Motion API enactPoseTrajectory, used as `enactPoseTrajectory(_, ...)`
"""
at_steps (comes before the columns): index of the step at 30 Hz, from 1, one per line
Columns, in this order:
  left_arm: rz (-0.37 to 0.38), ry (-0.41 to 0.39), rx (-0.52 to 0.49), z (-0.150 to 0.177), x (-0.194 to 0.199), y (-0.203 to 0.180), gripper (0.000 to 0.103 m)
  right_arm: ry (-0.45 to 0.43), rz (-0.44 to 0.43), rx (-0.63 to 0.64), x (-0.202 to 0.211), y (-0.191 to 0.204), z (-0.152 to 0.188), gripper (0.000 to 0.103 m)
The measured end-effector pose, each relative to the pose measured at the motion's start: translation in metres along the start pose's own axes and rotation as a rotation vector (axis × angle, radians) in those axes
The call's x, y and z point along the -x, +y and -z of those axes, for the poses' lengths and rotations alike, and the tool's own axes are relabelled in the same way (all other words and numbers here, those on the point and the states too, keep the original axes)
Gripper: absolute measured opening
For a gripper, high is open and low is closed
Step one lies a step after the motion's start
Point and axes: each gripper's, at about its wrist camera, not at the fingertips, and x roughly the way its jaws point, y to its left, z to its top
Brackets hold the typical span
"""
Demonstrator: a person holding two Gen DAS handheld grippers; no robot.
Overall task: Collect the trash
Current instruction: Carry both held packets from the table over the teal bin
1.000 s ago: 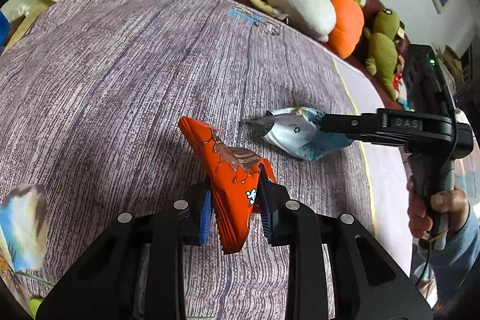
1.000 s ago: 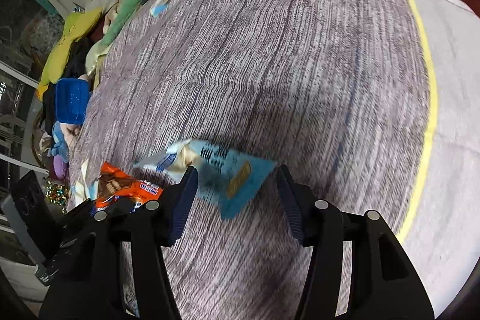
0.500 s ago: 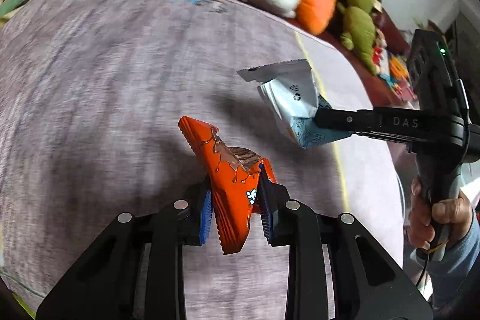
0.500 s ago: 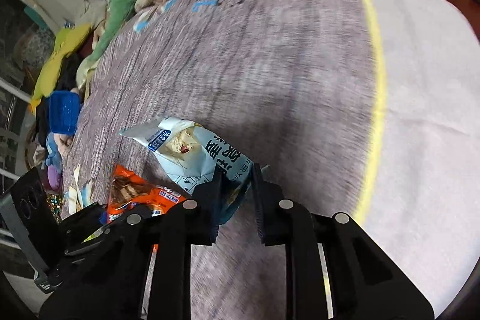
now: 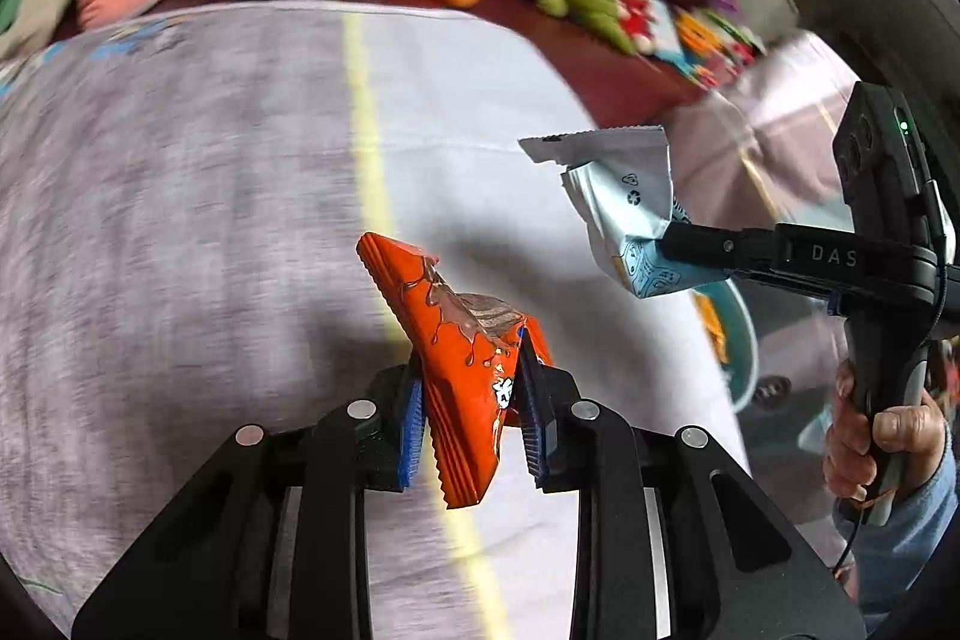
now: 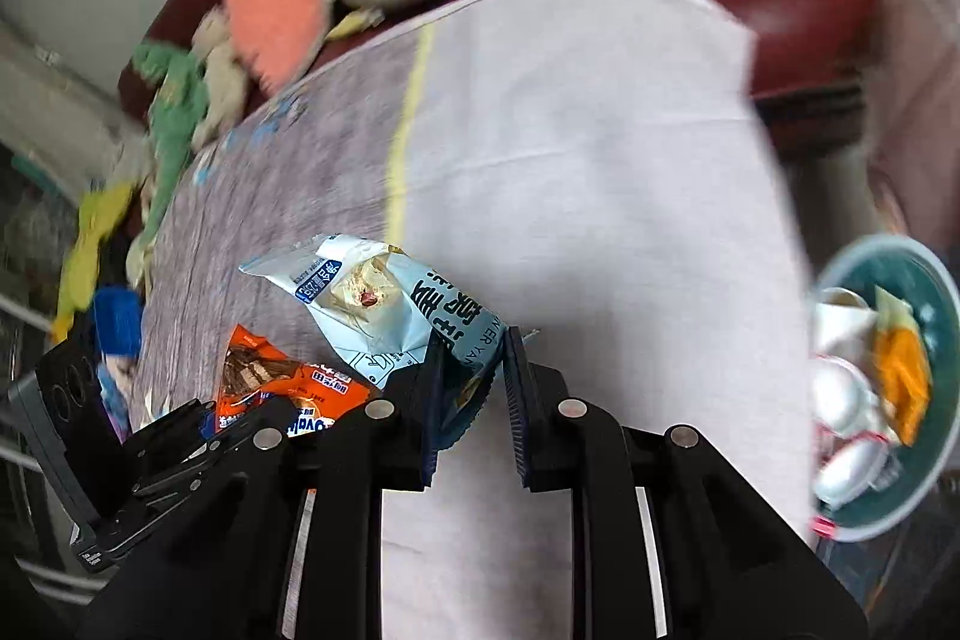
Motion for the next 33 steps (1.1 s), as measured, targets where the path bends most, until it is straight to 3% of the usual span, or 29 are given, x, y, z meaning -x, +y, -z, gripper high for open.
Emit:
enactPoseTrajectory(14, 0.099, 0.114, -0.25, -0.007, -0.079, -0.19, 0.027, -0.175, 0.054, -0.272, 0.121, -0.185, 0.054, 0.019)
enactPoseTrajectory(22, 0.101, 0.175, -0.31, 0.0, -0.12, -0.24, 0.027, -0.221, 0.082, -0.353, 0.154, -0.248, 0.073, 0.019)
enactPoseTrajectory(33, 0.095, 0.247, -0.358, 0.003, -0.166, -0.266, 0.028, -0.221, 0.094, -0.408, 0.151, -0.283, 0.079, 0.021)
